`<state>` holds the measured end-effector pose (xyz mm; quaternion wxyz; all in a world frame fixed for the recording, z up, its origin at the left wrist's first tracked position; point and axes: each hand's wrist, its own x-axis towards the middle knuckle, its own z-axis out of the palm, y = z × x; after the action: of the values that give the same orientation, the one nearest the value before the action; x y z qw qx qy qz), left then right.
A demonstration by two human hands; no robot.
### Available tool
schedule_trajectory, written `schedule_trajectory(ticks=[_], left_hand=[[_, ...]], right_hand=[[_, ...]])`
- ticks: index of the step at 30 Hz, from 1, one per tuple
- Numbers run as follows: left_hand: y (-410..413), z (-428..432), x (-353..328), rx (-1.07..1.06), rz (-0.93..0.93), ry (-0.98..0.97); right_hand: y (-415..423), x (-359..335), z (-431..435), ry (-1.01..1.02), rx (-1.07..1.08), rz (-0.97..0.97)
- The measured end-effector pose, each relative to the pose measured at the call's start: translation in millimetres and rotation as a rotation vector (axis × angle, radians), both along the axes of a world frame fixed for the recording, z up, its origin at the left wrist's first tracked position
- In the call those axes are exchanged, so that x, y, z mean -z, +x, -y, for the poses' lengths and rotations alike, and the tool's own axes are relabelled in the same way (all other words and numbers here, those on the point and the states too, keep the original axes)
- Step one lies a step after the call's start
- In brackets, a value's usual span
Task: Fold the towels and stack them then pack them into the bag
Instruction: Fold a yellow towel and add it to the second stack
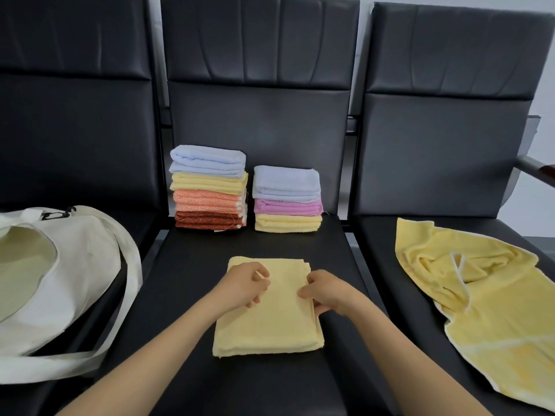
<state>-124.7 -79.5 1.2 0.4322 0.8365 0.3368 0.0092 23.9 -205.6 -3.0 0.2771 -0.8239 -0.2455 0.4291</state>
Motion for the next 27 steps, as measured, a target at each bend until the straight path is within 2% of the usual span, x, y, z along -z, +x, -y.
schedule_trajectory(ticks=[2,4,6,8,10,13,16,21,24,27], left_hand=[[-11.5,-10.7,8.6,-0.006,-0.039,0.184],[-19.0,-17.3,15.8,-0.056,-0.074,0.252],[-21.5,-20.2,20.9,-0.125,-0.119,0.191],[-20.5,-20.3,22.2,-0.193,-0.155,0.015],[-19.0,-19.9,23.1,-0.196,-0.187,-0.083],[-18.3,-19.7,23.5,-0.181,-0.179,-0.129],[-18.0,-17.3,21.3,-0.204,-0.091,-0.263],[-14.7,0.8,-10.6,-0.24,0.235,-0.682],[-13.6,8.0,-33.3,-0.174,0.341,-0.564],[-17.0,9.7,-57.6,-0.12,0.418,-0.493]], right_hand=[[1.4,-6.4,0.4,0.035,0.016,0.015],[0.5,-9.8,0.8,-0.005,0.002,0.065],[-3.4,-8.0,1.5,-0.119,-0.078,0.175],[-7.0,-4.3,0.4,-0.184,-0.13,0.268],[-8.1,-3.3,-0.9,-0.183,-0.13,0.282],[-6.8,-4.6,-0.3,-0.177,-0.102,0.274],[-5.7,-1.7,-0.7,-0.197,-0.122,0.309],[-7.0,3.5,-2.8,-0.142,-0.088,0.336],[-11.1,6.7,-6.1,-0.047,-0.057,0.299],[-27.3,10.4,-12.0,0.168,0.163,-0.057]])
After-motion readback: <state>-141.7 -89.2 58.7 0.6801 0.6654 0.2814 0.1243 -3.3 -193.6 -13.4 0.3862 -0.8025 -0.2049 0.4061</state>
